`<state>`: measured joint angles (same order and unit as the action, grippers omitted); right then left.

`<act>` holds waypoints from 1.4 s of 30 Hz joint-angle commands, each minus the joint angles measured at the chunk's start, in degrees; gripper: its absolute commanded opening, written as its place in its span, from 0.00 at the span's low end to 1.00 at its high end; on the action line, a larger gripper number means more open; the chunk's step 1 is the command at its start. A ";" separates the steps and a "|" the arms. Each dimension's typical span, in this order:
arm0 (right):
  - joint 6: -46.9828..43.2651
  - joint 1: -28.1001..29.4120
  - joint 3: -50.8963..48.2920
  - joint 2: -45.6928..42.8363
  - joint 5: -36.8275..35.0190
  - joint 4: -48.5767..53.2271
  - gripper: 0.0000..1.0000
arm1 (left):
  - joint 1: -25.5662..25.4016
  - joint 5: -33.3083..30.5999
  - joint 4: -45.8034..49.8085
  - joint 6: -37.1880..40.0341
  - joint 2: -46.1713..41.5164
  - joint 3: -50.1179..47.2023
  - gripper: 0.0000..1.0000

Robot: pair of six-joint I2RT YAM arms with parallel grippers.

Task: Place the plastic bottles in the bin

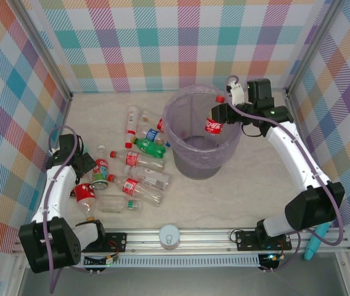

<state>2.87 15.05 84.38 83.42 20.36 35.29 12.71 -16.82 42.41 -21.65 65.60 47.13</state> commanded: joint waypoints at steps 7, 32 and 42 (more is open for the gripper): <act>-0.50 0.38 -0.51 -0.30 1.52 -0.70 0.80 | 1.92 -1.39 -5.11 0.85 7.84 1.16 0.96; 2.18 -0.15 2.97 -12.70 -3.27 -6.53 0.89 | 2.02 3.82 -10.20 1.26 13.24 -1.10 0.68; 3.71 -0.54 -0.17 -15.44 -9.10 -1.89 0.89 | -0.60 10.08 -10.78 1.70 3.35 -1.53 0.61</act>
<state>5.54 15.14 85.56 69.97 14.11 31.57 13.17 -9.19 31.18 -20.49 71.88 45.89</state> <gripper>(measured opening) 0.888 0.614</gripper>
